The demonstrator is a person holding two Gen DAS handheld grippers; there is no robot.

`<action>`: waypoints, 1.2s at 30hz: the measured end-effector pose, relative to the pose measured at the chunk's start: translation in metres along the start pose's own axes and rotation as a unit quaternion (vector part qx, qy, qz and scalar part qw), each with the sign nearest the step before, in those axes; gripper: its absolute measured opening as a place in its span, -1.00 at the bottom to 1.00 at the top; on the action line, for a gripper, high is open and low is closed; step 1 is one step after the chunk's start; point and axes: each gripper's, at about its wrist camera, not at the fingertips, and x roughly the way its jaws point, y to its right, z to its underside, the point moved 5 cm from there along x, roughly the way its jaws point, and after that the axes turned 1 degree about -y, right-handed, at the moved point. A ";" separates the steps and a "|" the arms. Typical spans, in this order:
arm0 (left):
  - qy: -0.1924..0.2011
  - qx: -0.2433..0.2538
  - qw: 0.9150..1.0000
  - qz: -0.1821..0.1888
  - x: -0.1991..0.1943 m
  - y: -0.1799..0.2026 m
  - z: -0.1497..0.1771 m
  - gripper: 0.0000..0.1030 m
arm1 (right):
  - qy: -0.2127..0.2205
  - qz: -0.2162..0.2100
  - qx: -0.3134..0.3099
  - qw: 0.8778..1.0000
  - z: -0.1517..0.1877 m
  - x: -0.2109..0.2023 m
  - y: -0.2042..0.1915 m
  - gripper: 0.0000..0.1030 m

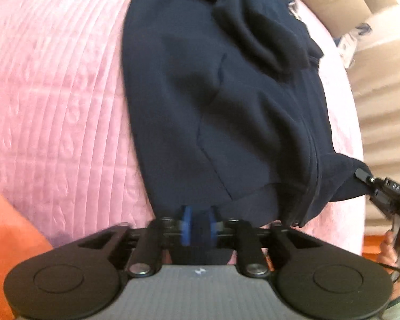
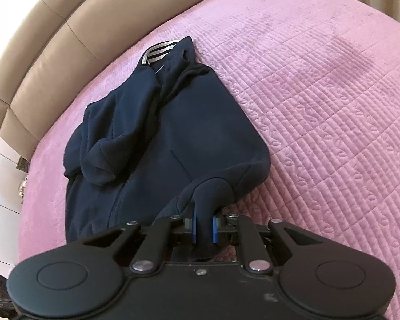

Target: Fold large clothes

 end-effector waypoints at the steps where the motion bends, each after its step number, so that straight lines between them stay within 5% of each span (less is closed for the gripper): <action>1: -0.006 -0.014 1.000 0.005 0.002 -0.004 0.000 -0.19 | 0.001 -0.001 0.001 1.000 0.000 0.000 0.000 -0.72; 6: -0.024 -0.010 1.000 -0.002 0.005 -0.007 0.005 -0.17 | -0.005 -0.004 -0.003 1.000 0.002 0.001 0.000 -0.72; 10: 0.007 -0.030 0.999 -0.012 -0.013 -0.015 0.003 0.27 | -0.009 -0.005 -0.004 1.000 0.003 0.002 0.001 -0.71; 16: -0.058 -0.062 0.996 0.011 0.015 -0.027 0.010 0.33 | -0.005 -0.013 0.002 1.000 0.003 0.004 0.000 -0.71; 19: -0.055 -0.066 0.996 0.014 0.026 -0.024 0.011 0.42 | -0.007 -0.016 0.006 1.000 0.005 0.006 0.001 -0.71; 20: -0.049 -0.062 0.997 0.008 0.028 -0.022 0.009 0.26 | -0.005 -0.017 0.008 1.000 0.006 0.006 0.001 -0.71; 21: -0.039 -0.054 0.998 0.002 0.028 -0.019 0.009 -0.51 | -0.002 -0.021 0.009 1.000 0.006 0.005 0.001 -0.71; 22: -0.030 -0.035 0.999 0.004 0.026 -0.015 0.007 -0.87 | 0.001 -0.025 0.009 1.000 0.006 0.003 0.000 -0.71; 28: 0.054 -0.009 0.992 0.110 -0.036 0.010 -0.009 -0.88 | 0.016 -0.049 0.041 0.998 0.000 -0.017 -0.005 -0.72; 32: 0.141 0.007 0.977 0.161 -0.100 0.027 -0.056 -0.88 | 0.048 -0.080 0.047 0.994 -0.038 -0.027 -0.030 -0.72; 36: 0.245 0.025 0.954 0.173 -0.133 0.042 -0.127 -0.89 | 0.083 -0.123 0.048 0.988 -0.108 -0.006 -0.062 -0.72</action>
